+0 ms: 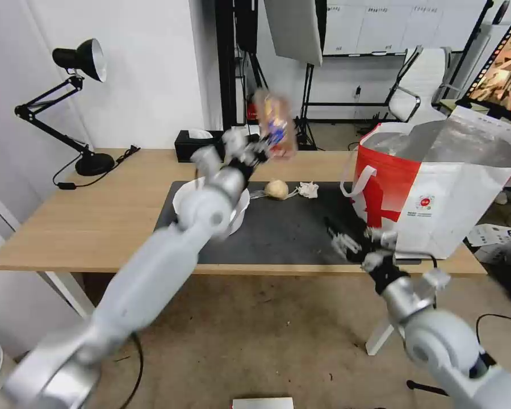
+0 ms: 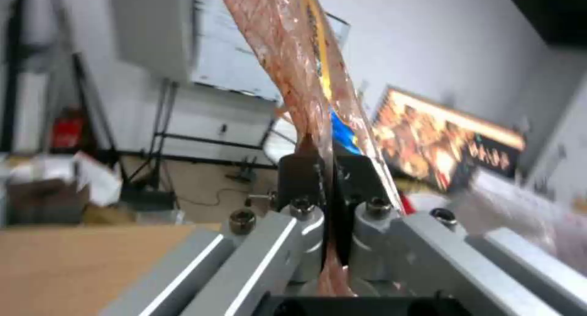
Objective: Pick up the trash from the table and place it into the takeout bag.
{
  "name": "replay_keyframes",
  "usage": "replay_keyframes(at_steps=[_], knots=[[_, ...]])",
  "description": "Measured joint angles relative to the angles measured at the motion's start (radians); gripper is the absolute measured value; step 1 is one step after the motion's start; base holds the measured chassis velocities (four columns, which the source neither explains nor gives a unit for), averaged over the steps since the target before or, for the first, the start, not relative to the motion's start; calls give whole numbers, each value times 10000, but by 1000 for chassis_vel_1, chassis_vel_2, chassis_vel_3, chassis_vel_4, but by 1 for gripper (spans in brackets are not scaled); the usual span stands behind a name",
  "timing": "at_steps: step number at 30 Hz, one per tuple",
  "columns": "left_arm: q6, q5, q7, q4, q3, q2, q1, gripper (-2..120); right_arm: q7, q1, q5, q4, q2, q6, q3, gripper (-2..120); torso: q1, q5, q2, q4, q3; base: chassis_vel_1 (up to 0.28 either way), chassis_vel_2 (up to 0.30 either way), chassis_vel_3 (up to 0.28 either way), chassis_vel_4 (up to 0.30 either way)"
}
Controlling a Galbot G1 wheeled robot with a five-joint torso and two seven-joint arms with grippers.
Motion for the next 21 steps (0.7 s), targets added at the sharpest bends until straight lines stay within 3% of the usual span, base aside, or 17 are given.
replay_keyframes(at_steps=[2,3,6,7,10,13,14,15,17,21], knots=[[-136,730,224,724,765,-649,-935,0,7,-381,-562,44,406,30,212,96,0,3,0,-2,-1,0,0,0,0],[-136,730,224,724,765,-649,-935,0,7,-381,-562,44,406,30,212,96,0,3,0,-2,-1,0,0,0,0],[-273,1589,622,1979,1636,-1816,-2129,0,-10,-903,-1350,156,946,68,501,100,0,2,0,-3,-2,0,0,0,0],[-273,1589,622,1979,1636,-1816,-2129,0,-10,-903,-1350,156,946,68,501,100,0,2,0,-3,-2,0,0,0,0],[-543,2416,1131,3158,2089,-2630,-2717,0,-68,-1228,-1803,181,1319,161,561,100,0,2,0,-4,-3,0,0,0,0],[-803,3079,1544,3745,2353,-2870,-2926,0,-102,-1340,-1965,181,1467,220,556,100,0,2,0,-6,-1,0,0,0,0],[-1209,4100,2128,4330,2684,-2990,-3132,0,-144,-1407,-2082,181,1588,281,516,100,0,2,0,-4,-2,0,0,0,0],[-1209,4100,2128,4330,2684,-2990,-3132,0,-144,-1407,-2082,181,1588,281,516,100,0,2,0,-4,-2,0,0,0,0],[-1773,5355,2921,4972,3160,-3006,-3331,0,-188,-1434,-2156,177,1681,328,480,100,0,0,0,6,-1,0,0,0,0],[-2128,6124,3490,5216,3443,-2988,-3396,0,-194,-1420,-2148,155,1669,362,511,100,0,-1,0,3,-1,0,0,0,0]])
